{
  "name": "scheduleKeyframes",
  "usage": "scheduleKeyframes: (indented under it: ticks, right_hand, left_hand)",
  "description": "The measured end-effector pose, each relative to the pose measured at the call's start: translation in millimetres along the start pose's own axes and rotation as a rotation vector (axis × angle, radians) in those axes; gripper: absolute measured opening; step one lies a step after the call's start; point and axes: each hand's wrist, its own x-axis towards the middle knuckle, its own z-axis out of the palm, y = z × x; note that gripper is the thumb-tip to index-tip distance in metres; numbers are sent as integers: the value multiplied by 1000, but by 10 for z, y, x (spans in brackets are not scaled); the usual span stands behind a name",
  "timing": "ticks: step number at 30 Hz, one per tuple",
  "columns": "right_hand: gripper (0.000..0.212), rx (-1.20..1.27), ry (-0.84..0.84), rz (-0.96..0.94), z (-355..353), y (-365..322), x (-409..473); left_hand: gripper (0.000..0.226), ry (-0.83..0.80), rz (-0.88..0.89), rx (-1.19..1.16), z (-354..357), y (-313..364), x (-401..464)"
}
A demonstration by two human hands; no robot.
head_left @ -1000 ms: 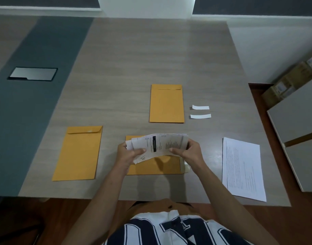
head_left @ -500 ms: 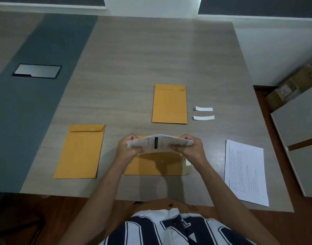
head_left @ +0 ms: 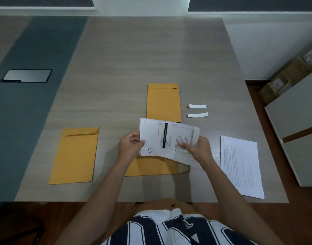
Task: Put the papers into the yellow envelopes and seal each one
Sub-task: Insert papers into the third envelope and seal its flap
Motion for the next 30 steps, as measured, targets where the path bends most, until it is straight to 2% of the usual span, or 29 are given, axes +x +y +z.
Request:
scheduleKeyframes:
  ticks: [2, 4, 7, 10, 14, 17, 20, 24, 27, 30]
  right_hand:
    - [30, 6, 60, 30, -259, 58, -38]
    - [29, 9, 129, 47, -542, 129, -88]
    - [28, 8, 201, 64, -860, 185, -169]
    - [29, -49, 239, 82, -1029, 245, -227]
    - [31, -75, 246, 90, -1082, 325, -282]
    - [42, -104, 229, 91, -1082, 340, -307]
    - [44, -117, 203, 102, -1111, 345, -291]
    - [38, -180, 72, 192, -1129, 343, -232]
    - [32, -125, -69, 251, -1086, 371, -174]
    - [33, -65, -130, 322, -1007, 412, -73]
  left_hand:
    - [23, -16, 1, 98, 188, 5, 24]
    - [31, -59, 68, 334, 421, 9, -4]
    - [75, -75, 116, 769, 709, -8, -116]
    - [104, -141, 34, 989, 987, -25, -234]
    - [104, -189, -4, 1093, 1183, -81, -299]
    - [103, -202, -15, 1094, 1204, -71, -327]
    - [105, -202, -19, 1057, 1207, -68, -333]
    - [104, -195, 14, 1018, 1178, -124, -337]
    - [103, -197, 26, 1010, 1170, -142, -348]
    - [105, -238, 30, 1002, 1148, -137, -369]
